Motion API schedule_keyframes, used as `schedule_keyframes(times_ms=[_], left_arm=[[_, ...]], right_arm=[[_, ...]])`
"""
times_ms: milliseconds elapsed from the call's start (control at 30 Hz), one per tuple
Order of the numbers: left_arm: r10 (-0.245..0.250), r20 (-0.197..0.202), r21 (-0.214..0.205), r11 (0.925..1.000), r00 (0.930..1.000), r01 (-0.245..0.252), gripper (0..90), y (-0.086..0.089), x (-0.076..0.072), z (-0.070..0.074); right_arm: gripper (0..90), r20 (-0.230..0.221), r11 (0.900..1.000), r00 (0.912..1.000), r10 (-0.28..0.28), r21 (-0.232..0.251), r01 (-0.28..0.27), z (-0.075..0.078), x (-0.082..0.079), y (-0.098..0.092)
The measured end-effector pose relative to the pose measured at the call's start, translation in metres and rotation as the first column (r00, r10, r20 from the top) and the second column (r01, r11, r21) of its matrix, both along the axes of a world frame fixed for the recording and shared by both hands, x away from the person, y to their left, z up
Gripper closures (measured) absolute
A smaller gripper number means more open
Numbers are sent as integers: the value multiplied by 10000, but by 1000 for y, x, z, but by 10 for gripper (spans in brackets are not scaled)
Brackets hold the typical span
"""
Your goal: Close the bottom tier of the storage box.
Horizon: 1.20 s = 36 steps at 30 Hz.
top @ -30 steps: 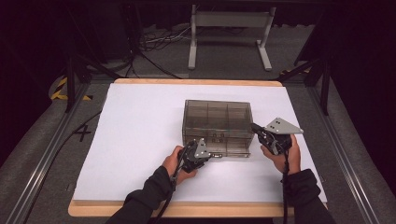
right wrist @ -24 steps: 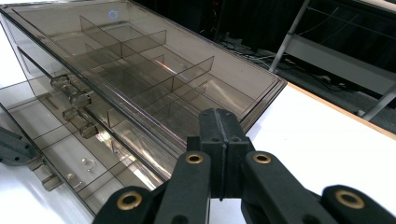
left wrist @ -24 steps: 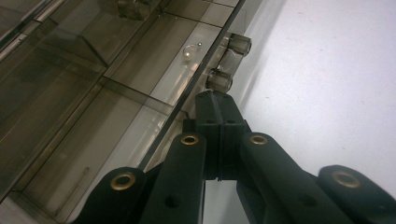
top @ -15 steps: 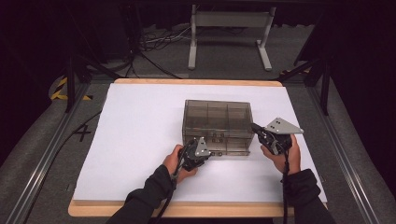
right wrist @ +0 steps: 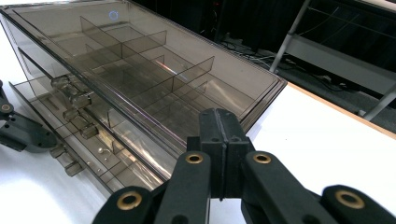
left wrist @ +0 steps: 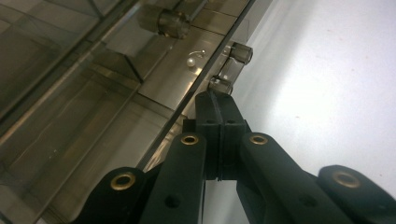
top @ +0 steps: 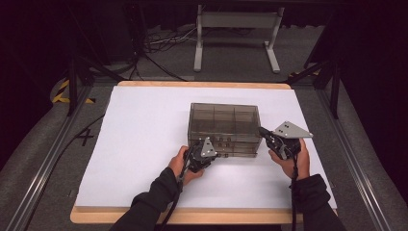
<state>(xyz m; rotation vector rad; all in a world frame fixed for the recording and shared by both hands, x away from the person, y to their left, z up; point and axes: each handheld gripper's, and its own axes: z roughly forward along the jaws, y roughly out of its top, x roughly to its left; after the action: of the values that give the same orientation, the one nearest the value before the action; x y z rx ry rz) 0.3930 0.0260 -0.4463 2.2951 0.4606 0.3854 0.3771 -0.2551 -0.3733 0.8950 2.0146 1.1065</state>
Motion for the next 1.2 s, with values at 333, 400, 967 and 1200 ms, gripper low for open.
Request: schedule_keyframes(times_ms=[333, 400, 967, 1200], left_arm=[[80, 35, 14, 10000, 10000, -80, 900, -1, 3, 0], [111, 83, 34, 9999, 9999, -111, 900, -1, 4, 0], [343, 312, 36, 9994, 9989, -344, 900, -1, 9, 0], [414, 373, 30, 9991, 9984, -416, 900, 0, 9, 0]], right_arm=[[900, 0, 10000, 10000, -2, 3, 2, 0, 0, 0], [900, 5, 10000, 10000, 13, 14, -13, 0, 0, 0], [900, 55, 10000, 10000, -35, -86, 36, 0, 0, 1], [900, 72, 9999, 10000, -31, -121, 32, 0, 0, 1]])
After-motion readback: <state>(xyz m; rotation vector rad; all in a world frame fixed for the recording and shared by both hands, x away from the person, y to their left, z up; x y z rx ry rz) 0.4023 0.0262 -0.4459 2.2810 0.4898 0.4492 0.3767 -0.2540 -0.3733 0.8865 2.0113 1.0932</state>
